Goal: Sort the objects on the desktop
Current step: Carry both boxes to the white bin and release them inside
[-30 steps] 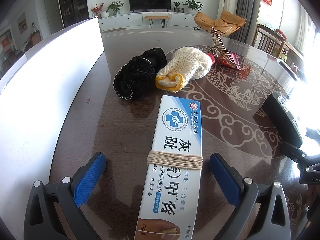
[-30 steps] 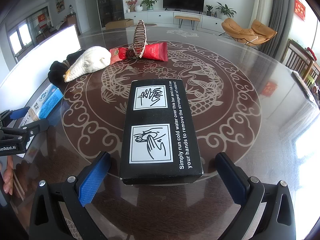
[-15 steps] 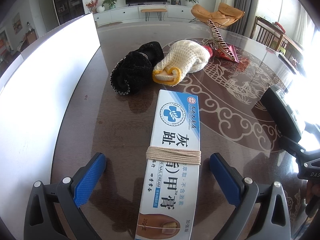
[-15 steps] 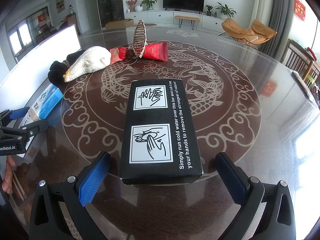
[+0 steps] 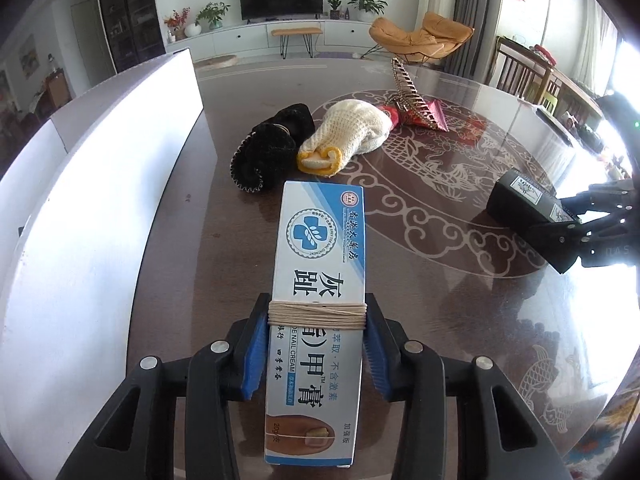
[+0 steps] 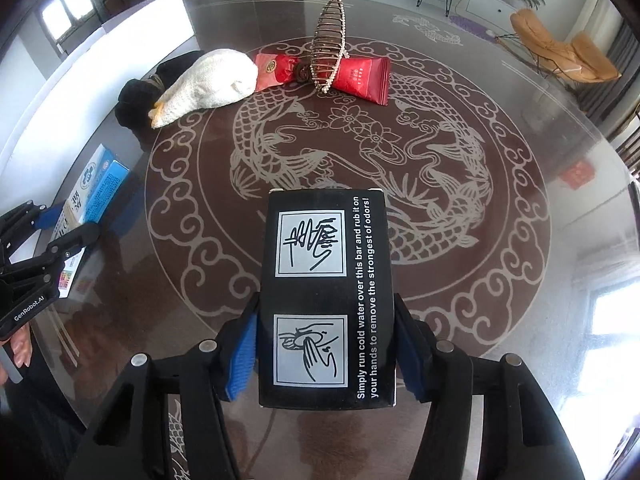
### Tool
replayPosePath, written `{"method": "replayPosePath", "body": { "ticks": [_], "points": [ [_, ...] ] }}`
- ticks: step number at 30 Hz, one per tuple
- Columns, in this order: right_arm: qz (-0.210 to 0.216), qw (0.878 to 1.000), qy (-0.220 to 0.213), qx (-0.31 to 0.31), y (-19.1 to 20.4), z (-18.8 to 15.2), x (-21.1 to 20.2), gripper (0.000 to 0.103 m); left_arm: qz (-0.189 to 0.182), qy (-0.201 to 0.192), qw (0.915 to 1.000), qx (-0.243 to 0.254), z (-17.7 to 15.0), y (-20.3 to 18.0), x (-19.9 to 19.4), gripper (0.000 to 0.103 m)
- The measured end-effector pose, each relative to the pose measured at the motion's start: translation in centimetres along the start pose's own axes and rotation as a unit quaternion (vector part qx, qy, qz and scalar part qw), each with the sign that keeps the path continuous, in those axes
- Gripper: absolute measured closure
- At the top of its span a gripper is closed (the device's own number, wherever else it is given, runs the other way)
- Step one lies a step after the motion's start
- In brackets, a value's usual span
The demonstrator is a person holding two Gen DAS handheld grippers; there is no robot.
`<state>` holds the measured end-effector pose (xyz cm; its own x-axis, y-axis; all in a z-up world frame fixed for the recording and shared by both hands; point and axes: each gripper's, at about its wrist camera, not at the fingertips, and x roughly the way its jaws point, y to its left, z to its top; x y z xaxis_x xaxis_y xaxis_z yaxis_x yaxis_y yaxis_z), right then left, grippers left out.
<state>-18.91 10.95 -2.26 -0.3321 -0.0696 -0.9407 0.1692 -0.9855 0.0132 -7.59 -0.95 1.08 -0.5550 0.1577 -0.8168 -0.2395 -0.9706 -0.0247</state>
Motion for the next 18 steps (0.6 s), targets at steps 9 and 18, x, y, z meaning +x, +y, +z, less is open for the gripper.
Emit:
{"method": "replayPosePath", "body": {
  "ticks": [9,18],
  "points": [
    [0.051,0.997,-0.065,-0.002,5.9,4.9,-6.7,0.044,-0.011,-0.101,0.9943,-0.033,1.5,5.2,-11.1,0.060],
    [0.174,0.974,-0.126,-0.067,22.1,11.7,-10.4,0.044,0.061,-0.107,0.9834,-0.133,1.3,20.0,-16.1,0.060]
  ]
}}
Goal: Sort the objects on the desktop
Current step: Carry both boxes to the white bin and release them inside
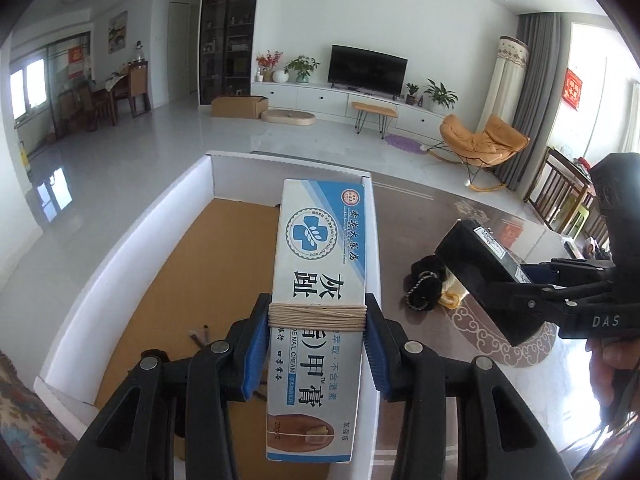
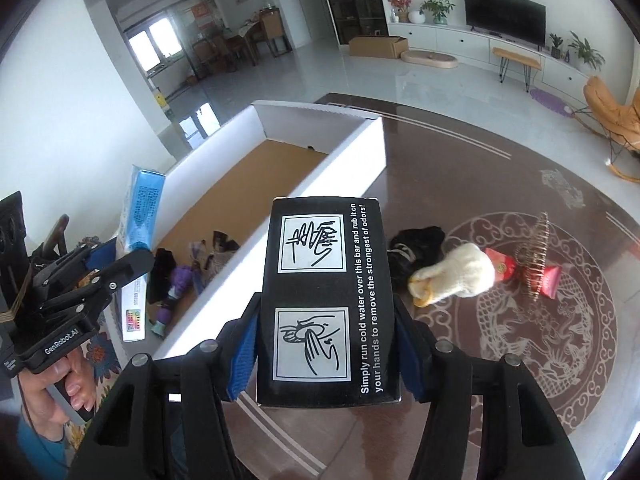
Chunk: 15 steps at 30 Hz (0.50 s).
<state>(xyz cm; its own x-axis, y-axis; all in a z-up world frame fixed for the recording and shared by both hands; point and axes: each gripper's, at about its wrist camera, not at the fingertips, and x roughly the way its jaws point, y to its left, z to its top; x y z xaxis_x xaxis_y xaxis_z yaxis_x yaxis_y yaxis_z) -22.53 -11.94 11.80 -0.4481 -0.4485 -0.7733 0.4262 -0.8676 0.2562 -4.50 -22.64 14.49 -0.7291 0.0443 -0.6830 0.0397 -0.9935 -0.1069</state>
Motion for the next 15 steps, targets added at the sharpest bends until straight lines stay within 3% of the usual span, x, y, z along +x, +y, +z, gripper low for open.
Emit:
{"method": "replayPosePath", "body": {
  "ticks": [5,10,13,15],
  "points": [
    [0.067,0.996,0.011,-0.053,9.4,0.8,5.0,0.044,0.076,0.051,0.9942,-0.056,-1.6,8.5,2.6,0.060],
    [0.073,0.990,0.046,-0.113,15.3,-1.3,10.8,0.042,0.117,0.114,0.9828,-0.086,-4.9,11.9,5.2,0.056],
    [0.060,0.987,0.059,-0.139,16.6,-3.1,12.7,0.038,0.128,0.109,0.9813,-0.094,-6.2,11.9,5.0,0.041],
    [0.052,0.986,0.039,-0.153,16.4,-4.0,12.1,0.032,0.133,0.085,0.9836,-0.088,-6.5,11.2,4.1,0.034]
  ]
}}
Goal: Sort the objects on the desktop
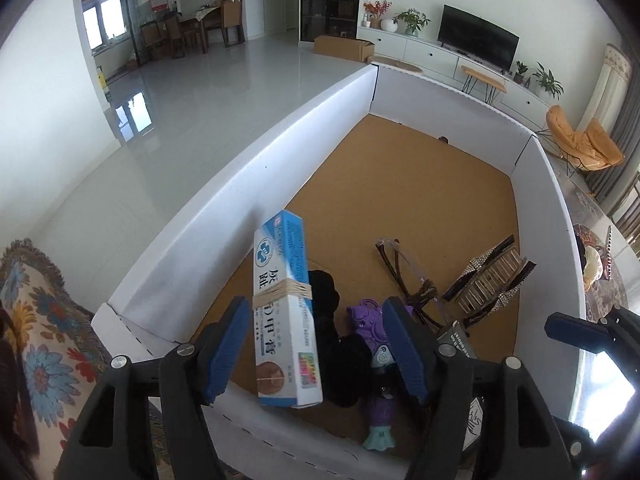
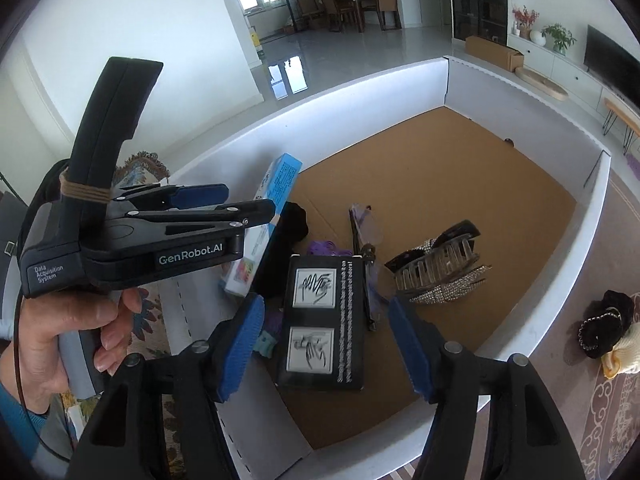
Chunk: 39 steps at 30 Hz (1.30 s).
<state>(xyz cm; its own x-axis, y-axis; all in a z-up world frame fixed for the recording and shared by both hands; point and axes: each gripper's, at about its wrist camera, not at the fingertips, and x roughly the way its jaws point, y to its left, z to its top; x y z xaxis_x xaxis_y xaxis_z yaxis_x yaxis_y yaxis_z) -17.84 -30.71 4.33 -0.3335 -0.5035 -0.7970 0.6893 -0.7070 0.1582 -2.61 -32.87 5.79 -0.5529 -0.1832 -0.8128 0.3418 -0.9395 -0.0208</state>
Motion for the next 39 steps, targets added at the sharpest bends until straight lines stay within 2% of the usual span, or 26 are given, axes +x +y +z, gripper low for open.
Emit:
{"method": "replayPosePath", "body": {
  "ticks": [1,3,6,7,9,12,14,15,17,19,22,24,26,28,31,34,39],
  "points": [
    [-0.008,1.000,-0.016,-0.007,-0.1,-0.4,-0.8,0.030,0.001,-0.012,0.9999,0.005,0.0,-0.3,-0.5,0.034],
    [-0.031,0.998,-0.053,-0.015,-1.0,-1.4,-3.0,0.018,-0.003,-0.030,0.9994,0.018,-0.3,-1.8,-1.5,0.034],
    [-0.078,0.991,-0.107,-0.010,-3.8,-3.4,-6.7,0.006,-0.027,-0.059,0.9967,0.050,-0.5,-5.2,-3.3,0.034],
    [-0.095,0.988,-0.119,-0.004,-5.1,-4.2,-7.8,0.005,-0.039,-0.068,0.9951,0.061,-0.4,-6.8,-4.0,0.033],
    [-0.132,0.983,-0.128,0.014,-8.3,-6.0,-9.4,0.003,-0.068,-0.079,0.9912,0.082,-1.1,-10.0,-5.4,0.021],
    [-0.192,0.974,-0.105,0.058,-14.0,-9.0,-10.2,0.002,-0.122,-0.088,0.9811,0.121,-3.1,-15.5,-7.1,0.014],
    [-0.223,0.967,-0.081,0.096,-17.7,-12.2,-10.9,0.002,-0.156,-0.077,0.9721,0.157,-4.9,-19.4,-7.4,0.012],
    [-0.235,0.963,-0.071,0.114,-19.3,-13.9,-11.3,0.002,-0.167,-0.066,0.9678,0.176,-6.0,-21.3,-7.3,0.008],
    [-0.256,0.954,-0.050,0.146,-22.3,-17.5,-12.1,0.002,-0.173,-0.044,0.9611,0.210,-8.2,-25.0,-6.1,0.004],
    [-0.270,0.947,-0.031,0.172,-24.5,-20.9,-12.3,0.002,-0.154,-0.024,0.9581,0.240,-10.0,-27.9,-3.8,0.004],
    [-0.277,0.939,-0.019,0.204,-26.6,-24.6,-12.5,0.002,-0.122,0.008,0.9597,0.253,-11.7,-30.6,-0.3,0.005],
    [-0.279,0.935,-0.021,0.218,-27.1,-26.2,-12.9,0.002,-0.111,0.012,0.9626,0.247,-11.6,-31.7,1.1,0.005],
    [-0.265,0.934,-0.026,0.238,-27.4,-26.7,-13.5,0.001,-0.107,0.010,0.9663,0.234,-11.1,-32.1,2.4,0.005],
    [-0.271,0.931,-0.023,0.244,-27.6,-26.7,-13.6,0.000,-0.102,0.010,0.9694,0.223,-10.2,-33.3,3.5,0.005],
    [-0.275,0.930,-0.023,0.245,-27.5,-26.3,-13.3,0.000,-0.111,0.007,0.9701,0.215,-8.8,-34.9,5.1,0.000],
    [-0.274,0.930,-0.022,0.245,-27.4,-26.3,-13.2,0.000,-0.131,0.003,0.9706,0.202,-7.7,-35.4,6.2,0.000],
    [-0.275,0.930,-0.022,0.244,-27.3,-26.3,-13.2,0.000,-0.128,0.000,0.9717,0.198,-7.5,-35.4,6.2,0.000]
  ]
}}
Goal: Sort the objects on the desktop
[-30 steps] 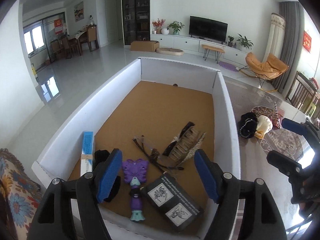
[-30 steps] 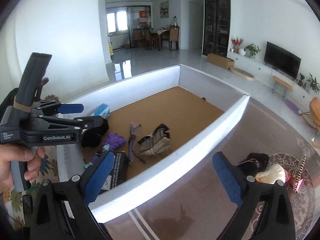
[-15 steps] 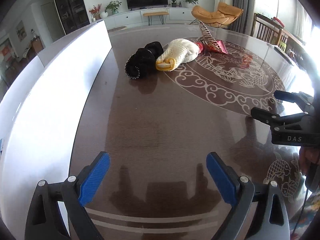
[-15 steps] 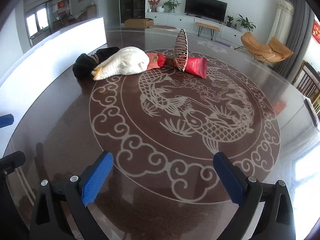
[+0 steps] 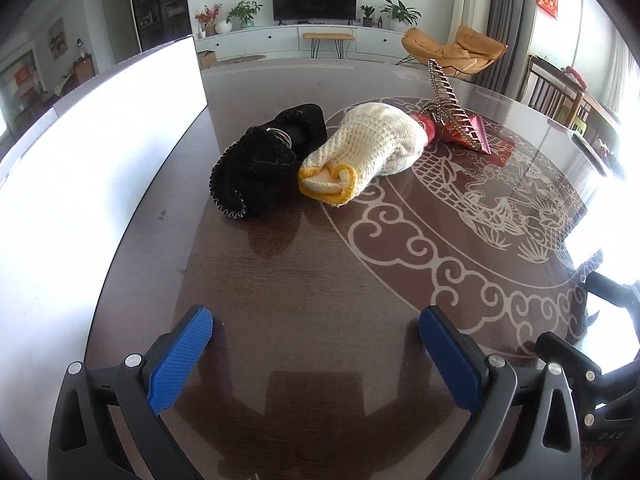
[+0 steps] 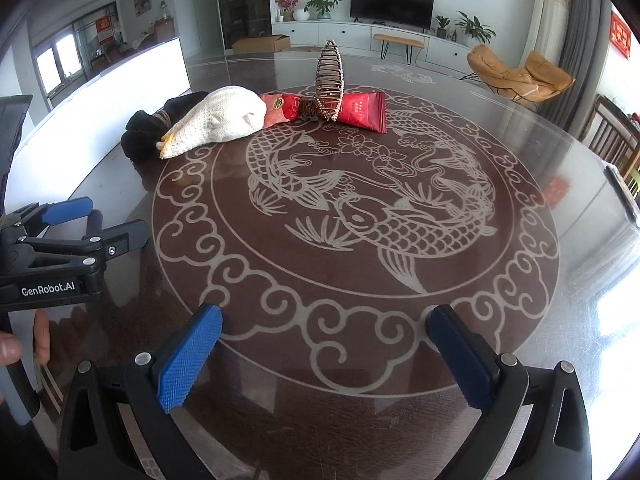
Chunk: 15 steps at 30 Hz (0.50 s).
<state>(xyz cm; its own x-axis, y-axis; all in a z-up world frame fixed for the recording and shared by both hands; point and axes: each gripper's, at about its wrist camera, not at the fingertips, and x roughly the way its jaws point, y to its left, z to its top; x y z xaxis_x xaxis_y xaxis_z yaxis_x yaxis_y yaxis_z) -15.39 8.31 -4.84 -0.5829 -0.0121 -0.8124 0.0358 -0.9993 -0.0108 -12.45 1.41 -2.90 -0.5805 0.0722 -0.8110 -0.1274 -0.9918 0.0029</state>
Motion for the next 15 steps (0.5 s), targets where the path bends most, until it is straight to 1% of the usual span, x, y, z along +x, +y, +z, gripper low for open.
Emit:
{"method": "replayPosePath", "body": {
  "ticks": [15],
  "points": [
    [0.000,1.000,0.000,0.000,-0.01,-0.01,-0.02,0.000,0.000,0.000,1.0000,0.000,-0.01,0.03,-0.14,0.000]
  ]
}}
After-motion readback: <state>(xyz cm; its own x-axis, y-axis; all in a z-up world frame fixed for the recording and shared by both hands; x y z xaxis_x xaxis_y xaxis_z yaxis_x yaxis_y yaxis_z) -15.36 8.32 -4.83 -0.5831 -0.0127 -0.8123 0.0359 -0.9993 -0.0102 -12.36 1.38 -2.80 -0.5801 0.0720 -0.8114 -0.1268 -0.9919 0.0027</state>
